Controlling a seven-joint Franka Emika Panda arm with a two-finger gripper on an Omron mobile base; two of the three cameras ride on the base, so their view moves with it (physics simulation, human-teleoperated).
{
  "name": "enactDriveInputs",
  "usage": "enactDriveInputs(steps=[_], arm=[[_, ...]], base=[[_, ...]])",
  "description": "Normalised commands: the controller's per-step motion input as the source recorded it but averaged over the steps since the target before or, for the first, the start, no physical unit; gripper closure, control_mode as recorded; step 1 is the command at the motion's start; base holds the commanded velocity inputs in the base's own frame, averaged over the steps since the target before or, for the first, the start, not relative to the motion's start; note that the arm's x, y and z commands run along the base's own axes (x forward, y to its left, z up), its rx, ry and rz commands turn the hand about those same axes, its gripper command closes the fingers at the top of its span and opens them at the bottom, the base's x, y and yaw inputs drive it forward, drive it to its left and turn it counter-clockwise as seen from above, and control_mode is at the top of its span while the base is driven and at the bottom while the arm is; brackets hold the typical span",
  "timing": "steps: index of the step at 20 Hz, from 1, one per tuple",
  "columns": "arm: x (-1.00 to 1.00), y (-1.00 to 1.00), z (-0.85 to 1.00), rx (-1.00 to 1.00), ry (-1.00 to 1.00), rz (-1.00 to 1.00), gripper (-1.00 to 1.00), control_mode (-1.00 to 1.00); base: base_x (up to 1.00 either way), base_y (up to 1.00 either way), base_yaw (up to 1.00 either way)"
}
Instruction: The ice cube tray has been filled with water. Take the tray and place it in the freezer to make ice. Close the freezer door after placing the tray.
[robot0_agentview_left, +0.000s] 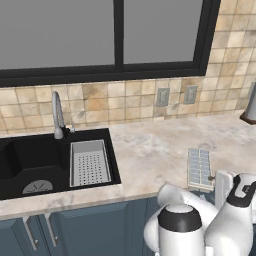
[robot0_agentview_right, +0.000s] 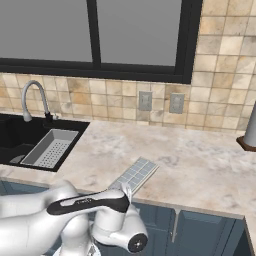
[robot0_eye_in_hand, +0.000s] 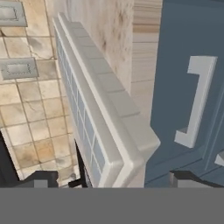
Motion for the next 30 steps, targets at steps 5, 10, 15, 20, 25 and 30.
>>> enactDriveInputs(steps=[5, 10, 15, 20, 25, 30], arm=[[0.19, 0.00, -0.11, 0.00, 0.00, 0.01, -1.00, -1.00], [0.18, 0.00, -0.10, 0.00, 0.00, 0.01, -1.00, -1.00], [0.18, 0.00, -0.11, 0.00, 0.00, 0.00, -1.00, -1.00], [0.14, 0.00, -0.09, 0.00, 0.00, 0.00, 1.00, -1.00], [0.06, 0.00, -0.08, 0.00, 0.00, 0.00, 1.00, -1.00], [0.00, 0.00, -0.07, 0.00, 0.00, 0.00, 1.00, -1.00]], base=[[0.00, 0.00, 0.00], [0.00, 0.00, 0.00], [0.00, 0.00, 0.00], [0.00, 0.00, 0.00], [0.00, 0.00, 0.00], [0.00, 0.00, 0.00]])
